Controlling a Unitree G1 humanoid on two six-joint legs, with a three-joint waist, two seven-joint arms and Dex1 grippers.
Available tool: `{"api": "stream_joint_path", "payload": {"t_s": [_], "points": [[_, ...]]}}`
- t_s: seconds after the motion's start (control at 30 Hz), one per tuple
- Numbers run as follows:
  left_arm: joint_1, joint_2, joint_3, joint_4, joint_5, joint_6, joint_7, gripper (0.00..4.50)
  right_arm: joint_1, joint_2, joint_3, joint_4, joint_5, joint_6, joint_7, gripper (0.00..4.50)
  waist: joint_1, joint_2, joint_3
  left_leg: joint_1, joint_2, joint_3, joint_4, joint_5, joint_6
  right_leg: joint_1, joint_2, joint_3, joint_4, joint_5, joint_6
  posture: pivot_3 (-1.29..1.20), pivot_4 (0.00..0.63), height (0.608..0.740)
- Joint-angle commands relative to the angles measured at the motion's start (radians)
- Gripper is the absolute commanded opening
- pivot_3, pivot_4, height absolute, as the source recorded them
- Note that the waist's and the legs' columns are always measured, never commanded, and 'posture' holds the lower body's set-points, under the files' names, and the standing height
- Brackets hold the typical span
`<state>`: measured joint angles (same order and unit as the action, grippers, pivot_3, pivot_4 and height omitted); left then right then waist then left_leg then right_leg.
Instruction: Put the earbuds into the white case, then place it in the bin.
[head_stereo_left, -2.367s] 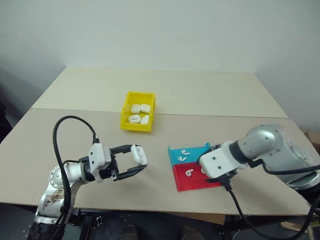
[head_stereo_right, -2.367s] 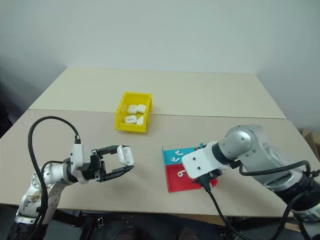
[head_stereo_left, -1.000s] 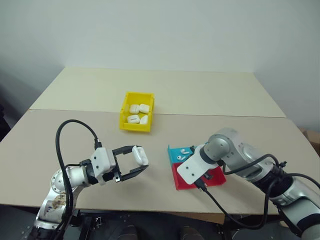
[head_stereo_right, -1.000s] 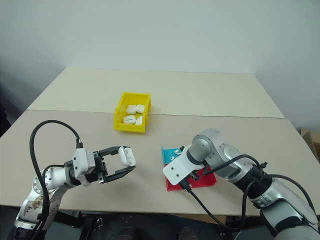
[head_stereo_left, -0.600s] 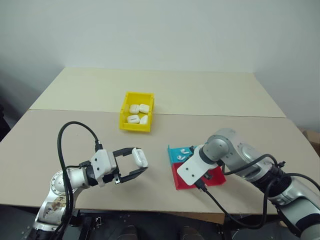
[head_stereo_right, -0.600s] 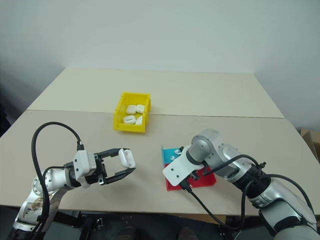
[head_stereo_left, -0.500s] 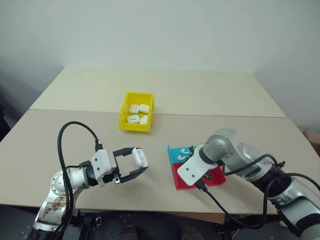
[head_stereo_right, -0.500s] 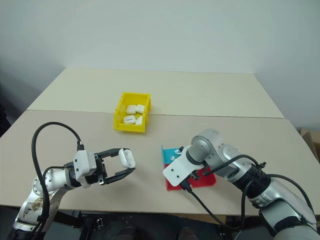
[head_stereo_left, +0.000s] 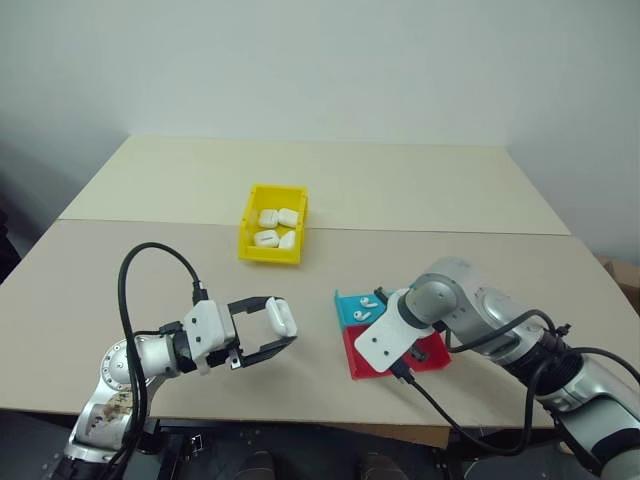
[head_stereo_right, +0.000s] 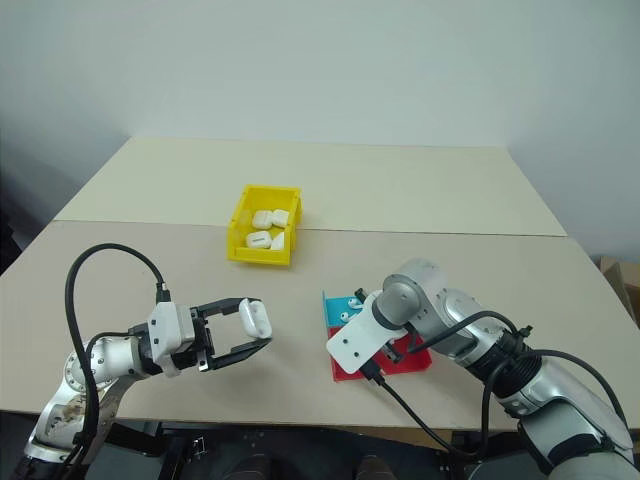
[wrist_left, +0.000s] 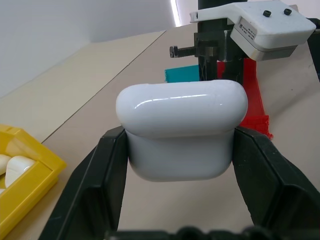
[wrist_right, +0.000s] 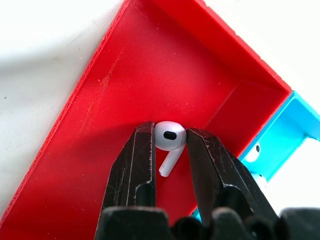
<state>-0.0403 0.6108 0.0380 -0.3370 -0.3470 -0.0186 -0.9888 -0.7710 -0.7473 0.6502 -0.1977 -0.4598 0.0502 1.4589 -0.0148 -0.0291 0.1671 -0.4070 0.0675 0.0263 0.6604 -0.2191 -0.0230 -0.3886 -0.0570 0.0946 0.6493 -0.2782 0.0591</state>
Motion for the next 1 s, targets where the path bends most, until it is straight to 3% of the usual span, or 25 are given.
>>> {"api": "stream_joint_path", "payload": {"t_s": [0.03, 0.23, 0.37, 0.6, 0.8, 1.0], "points": [[-0.011, 0.009, 0.002, -0.023, -0.007, -0.011, 0.002, 2.82, 0.011, 0.005, -0.017, -0.004, -0.020, 0.000, -0.010, 1.15, 0.000, 0.000, 0.000, 0.000, 0.000, 0.000, 0.000, 0.000, 0.000, 0.000, 0.000, 0.000, 0.000, 0.000, 0.000, 0.00, 0.150, 0.740], [-0.012, 0.008, 0.006, -0.027, -0.016, -0.011, 0.001, 2.82, 0.017, 0.001, -0.026, -0.034, -0.014, 0.012, 0.001, 1.15, -0.001, 0.000, 0.000, 0.000, 0.000, 0.000, 0.000, 0.000, 0.000, 0.000, 0.000, 0.000, 0.000, 0.000, 0.000, 0.00, 0.150, 0.740], [-0.024, 0.007, 0.023, -0.071, -0.095, 0.025, -0.013, 2.82, 0.026, -0.017, -0.105, -0.137, 0.069, 0.096, 0.043, 1.15, 0.001, 0.000, 0.000, -0.001, 0.000, 0.000, 0.000, 0.000, 0.000, -0.001, 0.000, 0.000, 0.000, 0.000, 0.000, 0.00, 0.150, 0.740], [-0.103, -0.008, 0.009, -0.177, -0.314, 0.138, -0.033, 2.82, 0.050, -0.069, -0.390, -0.290, 0.371, 0.420, 0.073, 1.15, 0.006, 0.000, 0.000, -0.003, 0.000, -0.001, 0.000, 0.000, 0.000, -0.001, 0.000, -0.001, -0.001, 0.000, 0.000, 0.00, 0.150, 0.740], [-0.185, -0.029, -0.015, -0.219, -0.423, 0.227, -0.027, 2.82, 0.096, -0.052, -0.685, -0.348, 0.623, 0.623, -0.049, 1.15, 0.001, 0.000, 0.000, -0.003, 0.000, -0.001, -0.001, 0.000, 0.000, -0.001, 0.000, -0.001, -0.001, 0.000, 0.000, 0.00, 0.150, 0.740], [-0.255, -0.026, -0.009, -0.220, -0.489, 0.279, -0.047, 2.82, 0.121, -0.049, -0.819, -0.373, 0.750, 0.719, -0.204, 1.15, -0.001, 0.000, 0.000, -0.003, 0.000, -0.001, -0.001, 0.000, 0.000, -0.001, 0.000, 0.000, -0.001, 0.000, 0.000, 0.00, 0.150, 0.740]]}}
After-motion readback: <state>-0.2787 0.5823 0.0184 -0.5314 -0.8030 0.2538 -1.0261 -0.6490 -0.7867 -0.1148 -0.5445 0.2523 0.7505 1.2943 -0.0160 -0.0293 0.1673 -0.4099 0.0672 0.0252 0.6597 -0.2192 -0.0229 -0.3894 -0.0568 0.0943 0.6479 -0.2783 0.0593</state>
